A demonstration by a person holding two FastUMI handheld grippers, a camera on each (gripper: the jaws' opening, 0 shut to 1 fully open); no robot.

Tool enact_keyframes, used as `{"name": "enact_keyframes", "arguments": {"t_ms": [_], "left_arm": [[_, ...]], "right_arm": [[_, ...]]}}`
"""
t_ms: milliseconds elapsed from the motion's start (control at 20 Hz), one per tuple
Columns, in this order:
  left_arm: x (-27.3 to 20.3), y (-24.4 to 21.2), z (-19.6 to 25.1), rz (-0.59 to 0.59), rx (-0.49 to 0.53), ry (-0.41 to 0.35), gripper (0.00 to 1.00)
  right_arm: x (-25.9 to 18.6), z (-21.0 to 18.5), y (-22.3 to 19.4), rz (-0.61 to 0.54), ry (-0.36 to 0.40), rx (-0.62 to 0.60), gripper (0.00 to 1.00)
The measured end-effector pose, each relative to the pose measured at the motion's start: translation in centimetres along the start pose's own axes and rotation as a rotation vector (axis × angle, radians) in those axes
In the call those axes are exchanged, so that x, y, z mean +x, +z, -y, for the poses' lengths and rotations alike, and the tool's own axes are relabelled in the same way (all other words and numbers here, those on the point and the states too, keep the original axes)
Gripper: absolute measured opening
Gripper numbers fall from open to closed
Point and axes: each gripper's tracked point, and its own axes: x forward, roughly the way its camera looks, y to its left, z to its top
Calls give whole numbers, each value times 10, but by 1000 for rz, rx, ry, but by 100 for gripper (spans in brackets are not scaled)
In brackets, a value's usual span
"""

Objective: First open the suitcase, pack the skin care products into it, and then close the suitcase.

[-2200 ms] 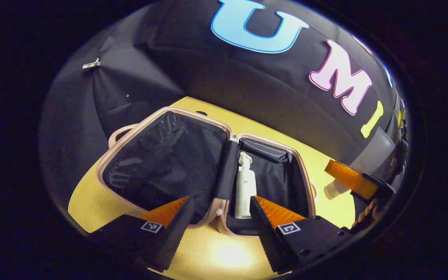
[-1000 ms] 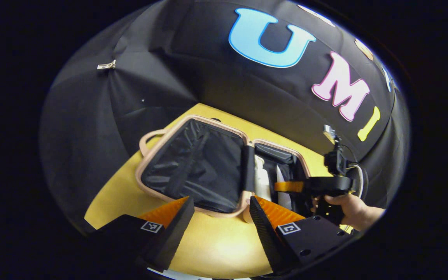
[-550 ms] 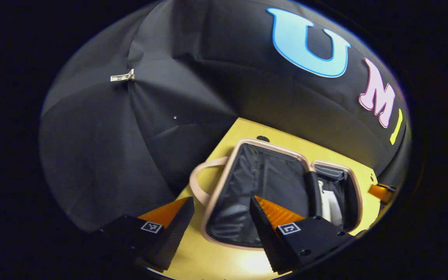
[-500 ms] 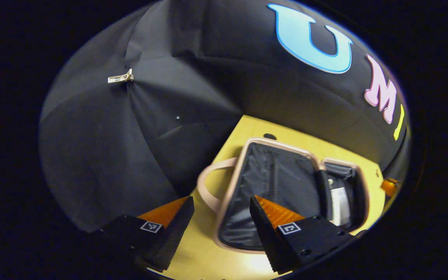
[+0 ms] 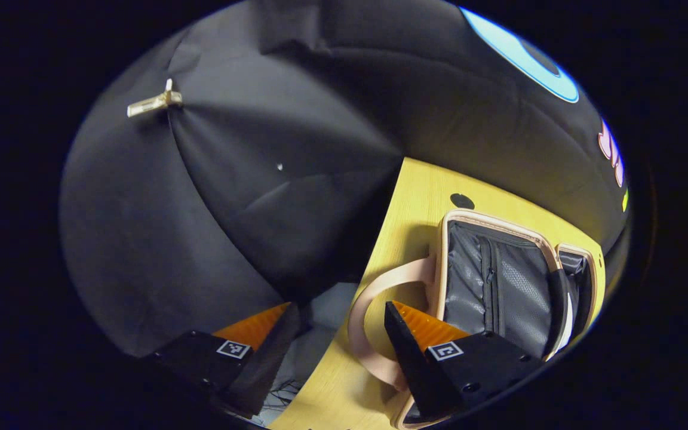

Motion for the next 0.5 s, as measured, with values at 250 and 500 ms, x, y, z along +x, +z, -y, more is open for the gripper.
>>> {"name": "enact_keyframes", "arguments": {"t_ms": [250, 500], "left_arm": [[26, -18, 9, -143, -12, -119, 90], [33, -31, 17, -236, -81, -182, 66]], "right_arm": [[-15, 38, -34, -65, -72, -12, 98], [-23, 44, -50, -87, -84, 19, 98]]}}
